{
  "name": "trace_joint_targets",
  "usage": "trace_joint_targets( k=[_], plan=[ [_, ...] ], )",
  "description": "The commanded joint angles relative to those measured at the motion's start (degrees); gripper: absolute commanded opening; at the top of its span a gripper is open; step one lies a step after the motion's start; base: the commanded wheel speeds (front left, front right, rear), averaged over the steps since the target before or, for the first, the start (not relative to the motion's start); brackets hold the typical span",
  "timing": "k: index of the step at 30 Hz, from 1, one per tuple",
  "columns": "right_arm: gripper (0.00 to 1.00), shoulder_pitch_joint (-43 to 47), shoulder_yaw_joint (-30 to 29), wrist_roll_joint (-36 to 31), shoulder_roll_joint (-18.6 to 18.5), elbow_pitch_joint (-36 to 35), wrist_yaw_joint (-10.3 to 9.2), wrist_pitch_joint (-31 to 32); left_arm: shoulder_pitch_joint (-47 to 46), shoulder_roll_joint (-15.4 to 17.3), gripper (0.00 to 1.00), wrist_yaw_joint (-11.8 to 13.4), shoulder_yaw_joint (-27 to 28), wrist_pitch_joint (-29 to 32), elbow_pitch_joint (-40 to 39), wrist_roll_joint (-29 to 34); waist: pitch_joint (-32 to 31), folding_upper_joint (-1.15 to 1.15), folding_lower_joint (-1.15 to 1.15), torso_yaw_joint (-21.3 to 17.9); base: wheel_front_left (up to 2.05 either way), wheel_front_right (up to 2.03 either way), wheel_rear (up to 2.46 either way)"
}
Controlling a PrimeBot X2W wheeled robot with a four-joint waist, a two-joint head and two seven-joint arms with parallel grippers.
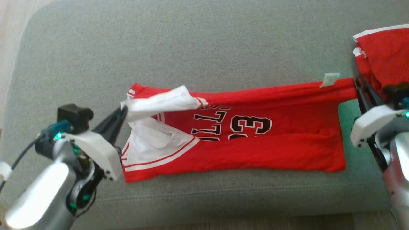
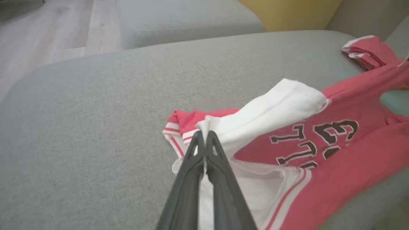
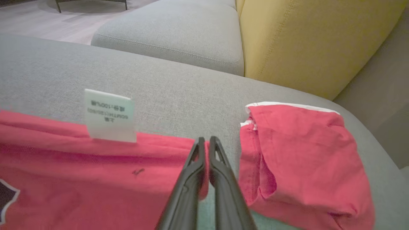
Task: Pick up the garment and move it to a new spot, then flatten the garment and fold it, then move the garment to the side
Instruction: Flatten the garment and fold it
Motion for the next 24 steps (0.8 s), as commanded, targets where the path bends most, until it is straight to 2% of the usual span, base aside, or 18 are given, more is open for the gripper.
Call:
trace_joint_targets(
  k=[1,8,15,23,24],
  plan=[
    [0.00,1.09,-0.45,-0.30,-1.03,-1.95,-0.02,-0.06,-0.89,2.97,0.00,-0.42,2.03,0.39,-1.71,-0.42,-0.20,-0.01,0.00,0.02,0.00,0.00,0.00],
    [0.00,4.95,-1.72,0.09,-0.48,-4.43,-0.02,0.76,2.15,4.58,0.00,-1.60,0.42,1.93,-2.75,-1.19,-1.04,-0.01,0.00,-0.34,0.00,0.00,0.00],
    [0.00,8.73,1.28,2.23,-0.91,-7.41,-0.02,2.90,4.34,6.89,0.00,-1.77,-0.40,3.75,-3.70,-1.48,-1.48,-0.01,0.00,-1.23,0.00,0.00,0.00],
    [0.00,10.89,3.52,3.71,-1.81,-9.16,-0.02,6.05,4.78,8.11,0.00,-2.09,-1.38,5.50,-4.28,-1.36,-1.86,-0.01,0.00,-1.69,0.00,0.00,0.00],
    [0.07,11.19,3.77,4.02,-1.94,-9.21,-0.02,6.69,4.86,8.27,0.00,-2.08,-1.52,5.76,-4.33,-1.33,-1.95,-0.01,0.00,-1.74,0.00,0.00,0.00]
  ],
)
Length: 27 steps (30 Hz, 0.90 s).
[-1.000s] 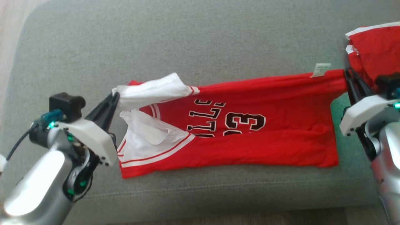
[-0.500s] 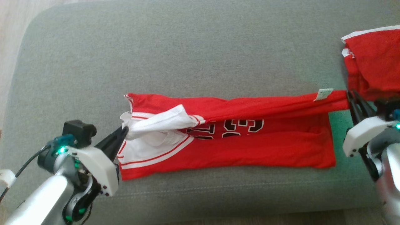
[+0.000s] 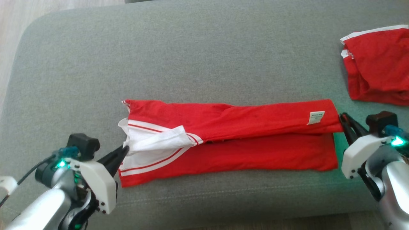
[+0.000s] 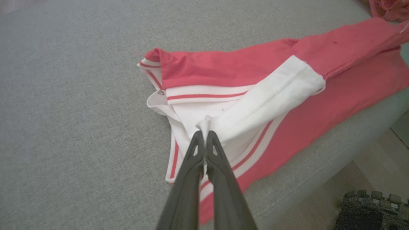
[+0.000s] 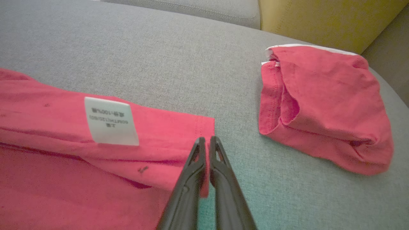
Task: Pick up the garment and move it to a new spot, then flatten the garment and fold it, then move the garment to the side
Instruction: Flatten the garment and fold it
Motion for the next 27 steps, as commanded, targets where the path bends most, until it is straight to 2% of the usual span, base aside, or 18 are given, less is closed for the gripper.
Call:
trace_joint_targets(
  k=[1,2,3,4,5,6,7,8,10,11,17,23,27],
  plan=[
    [0.34,0.68,0.99,0.54,-1.58,-2.00,-0.02,0.65,-1.88,2.85,0.00,0.05,2.52,0.39,-1.62,0.22,-0.12,0.00,0.00,-0.04,0.00,0.00,0.00],
    [0.63,1.01,1.20,0.73,-1.75,-2.13,-0.02,1.27,-1.80,3.00,0.00,0.02,2.36,0.65,-1.69,0.24,-0.20,0.00,0.00,-0.06,0.00,0.00,0.00],
    [1.00,1.34,1.21,0.99,-1.83,-2.22,-0.02,1.95,-1.71,3.10,0.00,0.05,2.29,0.80,-1.77,0.21,-0.28,0.00,0.00,-0.08,0.00,0.00,0.00],
    [1.00,1.63,1.16,1.22,-1.94,-2.34,-0.02,2.50,-1.57,3.18,0.00,0.14,2.26,0.92,-1.79,0.13,-0.36,0.00,0.00,-0.12,0.00,0.00,0.00],
    [1.00,1.88,0.90,1.56,-1.99,-2.47,-0.02,2.78,-1.40,3.23,0.11,0.28,2.23,0.97,-1.74,0.08,-0.48,0.00,0.00,-0.17,0.00,0.00,0.00],
    [1.00,2.13,0.44,1.91,-1.99,-2.50,-0.02,3.03,-1.23,3.24,0.40,0.52,2.22,0.88,-1.60,0.16,-0.64,0.00,0.00,-0.21,0.00,0.00,0.00],
    [1.00,2.38,0.02,2.09,-2.02,-2.54,-0.02,3.18,-1.03,3.19,0.76,0.74,2.15,0.78,-1.42,0.25,-0.81,0.00,0.00,-0.25,0.00,0.00,0.00],
    [1.00,2.59,-0.36,2.17,-2.01,-2.63,-0.02,3.29,-0.82,3.15,1.00,0.91,2.03,0.74,-1.26,0.32,-0.94,0.00,0.00,-0.30,0.00,0.00,0.00],
    [1.00,2.83,-1.27,2.47,-1.79,-2.98,-0.02,3.27,-0.55,3.10,1.00,1.37,1.87,0.42,-1.04,0.72,-1.24,0.00,0.00,-0.40,0.00,0.00,0.00],
    [1.00,2.65,-2.66,2.56,-1.36,-3.74,-0.02,2.88,-0.74,2.96,1.00,2.74,2.37,-1.23,-0.73,1.92,-1.58,0.00,0.00,-0.55,0.00,0.00,0.00],
    [1.00,1.33,-6.20,2.74,1.94,-7.91,-0.02,-0.84,-1.06,0.12,1.00,6.30,6.61,-8.68,-0.95,1.04,-2.91,0.00,0.00,-0.67,0.00,0.00,0.00],
    [1.00,1.55,-8.15,3.28,6.78,-13.28,-0.02,-6.07,-0.06,-4.90,1.00,9.97,13.10,-19.10,-1.23,-2.10,-4.38,0.00,0.00,-0.52,0.00,0.00,0.00],
    [1.00,3.45,-9.47,3.56,10.25,-15.94,-0.02,-8.17,1.98,-8.53,1.00,11.16,16.37,-22.14,-1.51,-2.14,-5.18,0.00,0.00,-0.46,0.00,0.00,0.00]
  ],
)
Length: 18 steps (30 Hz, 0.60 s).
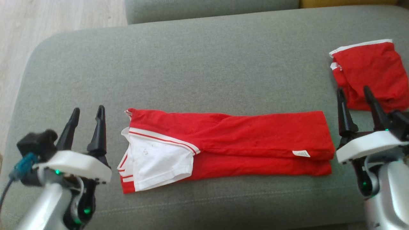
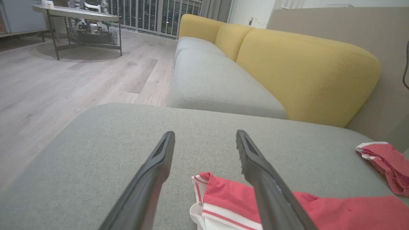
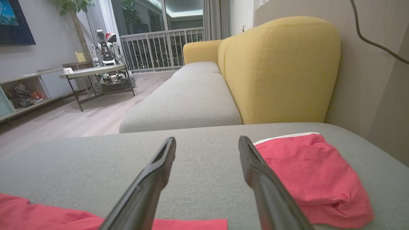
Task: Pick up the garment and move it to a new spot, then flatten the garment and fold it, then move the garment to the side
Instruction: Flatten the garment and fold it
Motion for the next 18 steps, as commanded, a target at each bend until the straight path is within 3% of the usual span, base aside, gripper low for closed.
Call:
trace_joint_targets(
  k=[1,3,5,8,9,14,18],
  plan=[
    [1.00,0.51,0.89,0.35,0.61,-2.66,-0.02,-0.90,-0.92,0.36,1.00,0.53,3.65,-0.78,-1.73,0.89,-0.26,0.00,0.00,0.04,0.00,0.00,0.00],
    [1.00,1.96,0.87,0.77,1.91,-3.16,-0.02,-1.34,0.30,-0.83,1.00,1.75,4.81,-0.99,-1.63,5.30,-0.56,0.00,0.00,0.06,0.00,0.00,0.00],
    [1.00,3.28,1.08,0.62,2.80,-3.13,-0.02,-1.85,2.35,-4.01,1.00,2.90,7.40,-1.02,-1.93,8.47,-0.77,0.00,0.00,-0.03,0.00,0.00,0.00],
    [1.00,4.72,0.91,-0.58,3.64,-2.02,-0.02,-2.46,5.80,-8.28,1.00,2.29,11.08,-1.04,-1.53,12.49,-0.99,0.00,0.00,-0.30,0.00,0.00,0.00],
    [1.00,4.72,0.91,-0.58,3.64,-2.02,-0.02,-2.46,5.80,-8.28,1.00,2.29,11.08,-1.04,-1.53,12.49,-0.99,0.00,0.00,-0.30,0.00,0.00,0.00],
    [1.00,5.38,-0.36,-0.56,4.36,-0.01,-0.02,-3.27,9.08,-13.58,1.00,-1.47,17.06,-1.05,-0.37,16.98,-1.08,0.00,0.00,-0.66,0.00,0.00,0.00],
    [1.00,5.27,-1.00,-0.53,4.48,2.21,-0.02,-3.47,9.44,-15.74,1.00,-4.81,19.97,-1.05,1.02,20.29,-0.78,0.00,0.00,-0.64,0.00,0.00,0.00]
  ],
)
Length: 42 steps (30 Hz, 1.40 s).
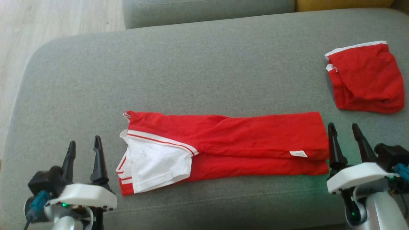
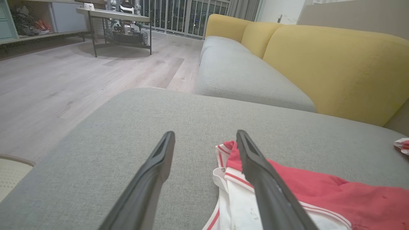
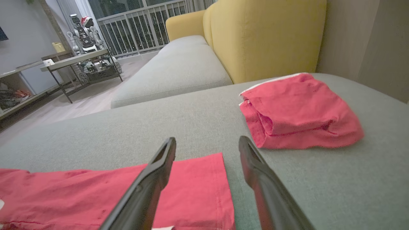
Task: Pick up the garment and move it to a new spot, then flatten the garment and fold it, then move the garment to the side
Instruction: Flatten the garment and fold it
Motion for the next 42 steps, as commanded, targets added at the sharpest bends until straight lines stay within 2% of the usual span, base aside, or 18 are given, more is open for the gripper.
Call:
trace_joint_targets(
  k=[1,6,15,20,32,33,34,35,42],
  plan=[
    [1.00,-1.70,0.93,0.58,-0.03,-0.62,-0.02,-0.55,-2.42,-0.20,1.00,-1.05,3.26,-0.69,-1.31,1.23,0.28,0.00,0.00,0.04,0.00,0.00,0.00],
    [1.00,-3.15,-0.14,4.16,-0.01,4.87,-0.02,0.51,-3.06,-2.05,1.00,-4.50,5.13,-0.69,0.32,4.16,1.47,0.00,0.00,0.24,0.00,0.00,0.00],
    [1.00,-8.89,-0.37,7.73,0.00,16.59,-0.02,2.15,-4.90,-4.27,1.00,-8.20,7.54,-0.70,1.68,7.87,4.18,0.00,0.00,0.91,0.00,0.00,0.00],
    [1.00,-12.14,-1.92,6.70,0.00,23.75,-0.02,1.87,-5.77,-4.72,1.00,-9.56,8.94,-0.70,2.28,9.35,4.98,0.00,0.00,1.39,0.00,0.00,0.00],
    [1.00,-17.41,1.14,6.56,0.00,36.24,-0.02,1.02,-7.10,-5.56,1.00,-11.21,12.23,-0.70,2.36,11.42,5.49,0.00,0.00,1.59,0.00,0.00,0.00],
    [0.65,-17.68,1.89,7.01,0.00,37.05,-0.02,1.16,-7.13,-5.64,1.00,-11.32,12.40,-0.70,2.38,11.56,5.45,0.00,0.00,1.57,0.00,0.00,0.00],
    [0.15,-17.93,2.53,7.46,0.00,37.78,-0.02,1.17,-7.15,-5.72,1.00,-11.42,12.59,-0.70,2.42,11.67,5.39,0.00,0.00,1.53,0.00,0.00,0.00],
    [0.00,-18.17,2.97,7.77,0.00,38.44,-0.02,1.04,-7.16,-5.80,1.00,-11.52,12.77,-0.70,2.46,11.78,5.30,0.00,0.00,1.48,0.00,0.00,0.00],
    [0.00,-20.06,1.71,5.16,0.00,40.70,-0.02,-0.74,-7.14,-6.20,1.00,-12.02,13.73,-0.70,2.74,12.35,4.78,0.00,0.00,1.23,0.00,0.00,0.00]
  ],
)
